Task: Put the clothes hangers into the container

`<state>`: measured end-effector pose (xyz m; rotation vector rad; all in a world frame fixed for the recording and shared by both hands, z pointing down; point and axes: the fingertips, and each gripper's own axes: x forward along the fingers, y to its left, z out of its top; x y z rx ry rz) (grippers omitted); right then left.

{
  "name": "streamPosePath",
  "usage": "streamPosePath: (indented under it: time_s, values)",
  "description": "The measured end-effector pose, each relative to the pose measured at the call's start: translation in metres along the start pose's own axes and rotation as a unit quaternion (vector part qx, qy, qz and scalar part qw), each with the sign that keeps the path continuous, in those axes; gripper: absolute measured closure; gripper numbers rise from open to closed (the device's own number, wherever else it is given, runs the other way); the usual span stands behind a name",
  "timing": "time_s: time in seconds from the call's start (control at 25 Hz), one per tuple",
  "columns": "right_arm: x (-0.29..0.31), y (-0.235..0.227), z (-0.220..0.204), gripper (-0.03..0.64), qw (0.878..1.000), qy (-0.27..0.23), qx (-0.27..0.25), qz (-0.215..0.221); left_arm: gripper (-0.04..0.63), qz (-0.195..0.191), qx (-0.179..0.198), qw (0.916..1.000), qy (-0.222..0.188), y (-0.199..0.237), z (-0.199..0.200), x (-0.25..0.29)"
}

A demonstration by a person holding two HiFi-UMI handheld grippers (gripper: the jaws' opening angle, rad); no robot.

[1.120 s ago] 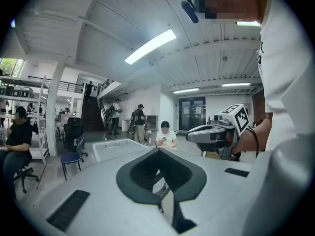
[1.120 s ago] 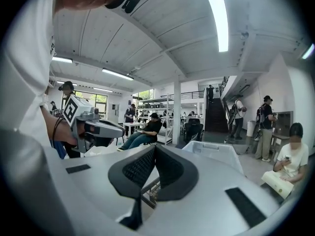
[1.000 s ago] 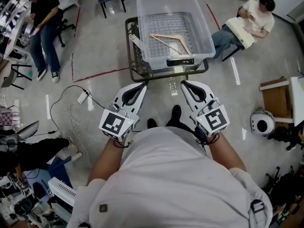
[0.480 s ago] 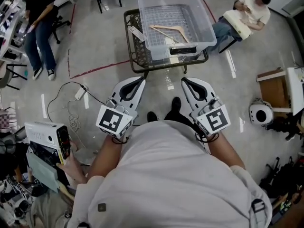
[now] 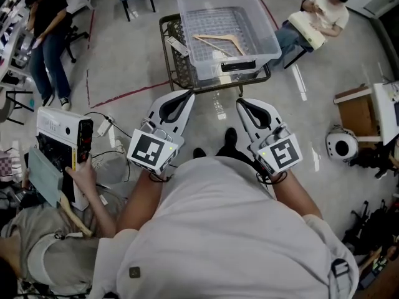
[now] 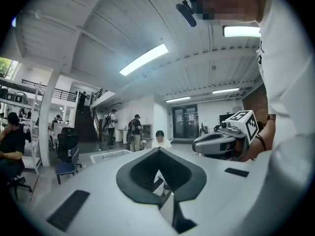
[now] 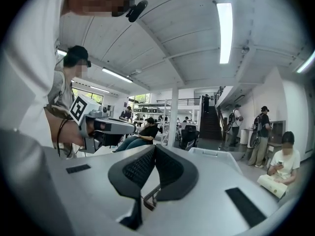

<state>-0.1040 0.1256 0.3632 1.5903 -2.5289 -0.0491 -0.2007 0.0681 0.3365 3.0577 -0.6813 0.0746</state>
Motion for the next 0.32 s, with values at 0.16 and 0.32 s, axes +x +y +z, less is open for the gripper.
streamPosePath:
  time_s: [0.16,0.32]
  values:
    - [0.001,-0.003,0.003,0.598,1.0,-0.003,-0.001,-0.002,0.578,-0.001,-0.001,1.0,0.002,0.0,-0.002,0.002]
    - [0.0,-0.011,0.009,0.598,1.0,-0.004,0.003,-0.003,0.578,-0.003,-0.002,1.0,0.007,-0.002,-0.001,0.005]
